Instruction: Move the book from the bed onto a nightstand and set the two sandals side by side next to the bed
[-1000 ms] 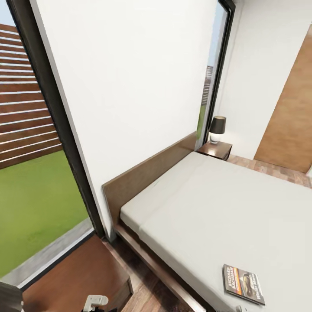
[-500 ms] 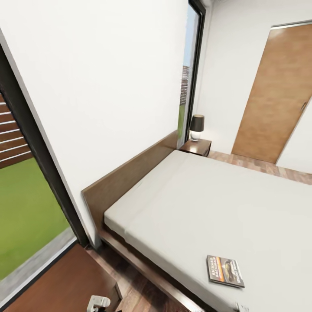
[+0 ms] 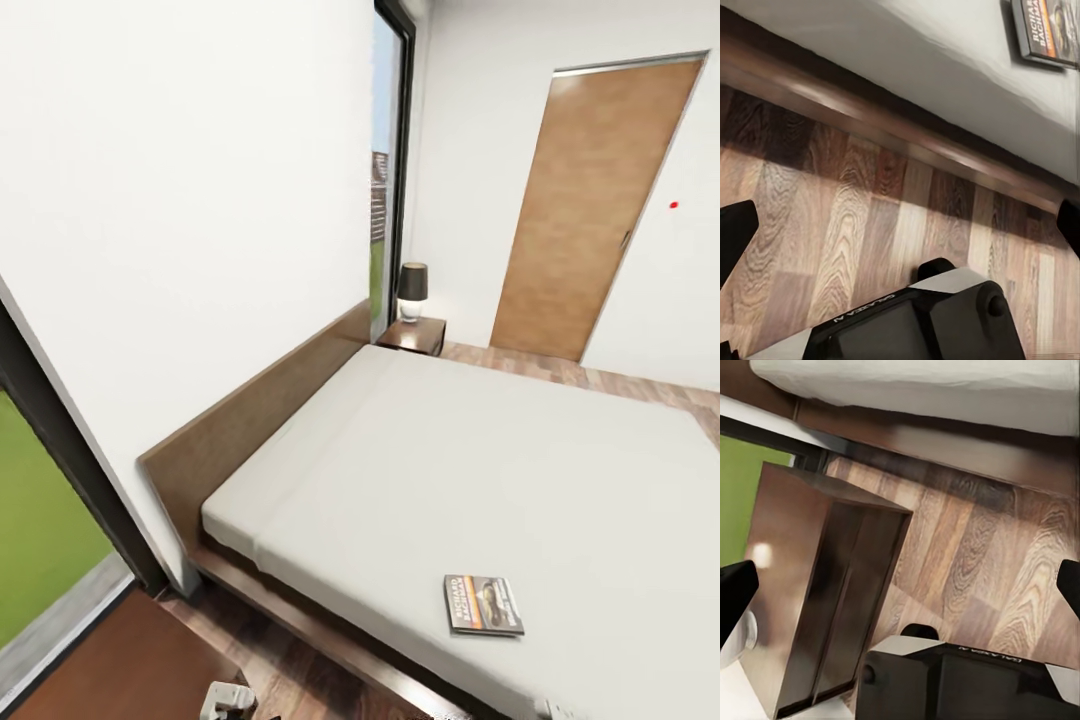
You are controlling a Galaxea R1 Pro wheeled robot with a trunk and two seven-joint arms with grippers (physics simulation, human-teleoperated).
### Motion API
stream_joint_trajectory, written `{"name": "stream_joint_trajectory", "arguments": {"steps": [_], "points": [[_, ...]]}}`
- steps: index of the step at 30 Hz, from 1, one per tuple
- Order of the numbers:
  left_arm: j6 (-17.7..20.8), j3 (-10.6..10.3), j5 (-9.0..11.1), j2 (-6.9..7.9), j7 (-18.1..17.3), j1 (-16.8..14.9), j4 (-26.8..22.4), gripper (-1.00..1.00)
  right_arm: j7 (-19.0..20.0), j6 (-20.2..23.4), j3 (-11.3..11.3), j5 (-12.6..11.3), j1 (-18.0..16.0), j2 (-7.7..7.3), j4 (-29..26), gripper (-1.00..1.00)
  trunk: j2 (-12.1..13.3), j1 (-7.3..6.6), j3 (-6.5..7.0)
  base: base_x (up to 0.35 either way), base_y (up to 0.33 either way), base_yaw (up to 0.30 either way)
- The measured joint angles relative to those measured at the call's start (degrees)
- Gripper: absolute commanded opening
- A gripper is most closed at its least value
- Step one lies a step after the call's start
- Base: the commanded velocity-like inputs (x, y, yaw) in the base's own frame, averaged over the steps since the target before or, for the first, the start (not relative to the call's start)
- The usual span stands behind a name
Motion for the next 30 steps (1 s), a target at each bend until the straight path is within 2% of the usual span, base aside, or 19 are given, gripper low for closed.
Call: {"name": "stream_joint_trajectory", "arguments": {"steps": [30], "points": [[0.00, 0.00, 0.00, -0.09, 0.20, 0.00, 0.00, 1.00, -0.64, -0.63, -0.06, -0.02, 0.00, 0.00, -0.01, 1.00, 0.00, 0.00, 0.00, 0.000, 0.000, -0.277]]}}
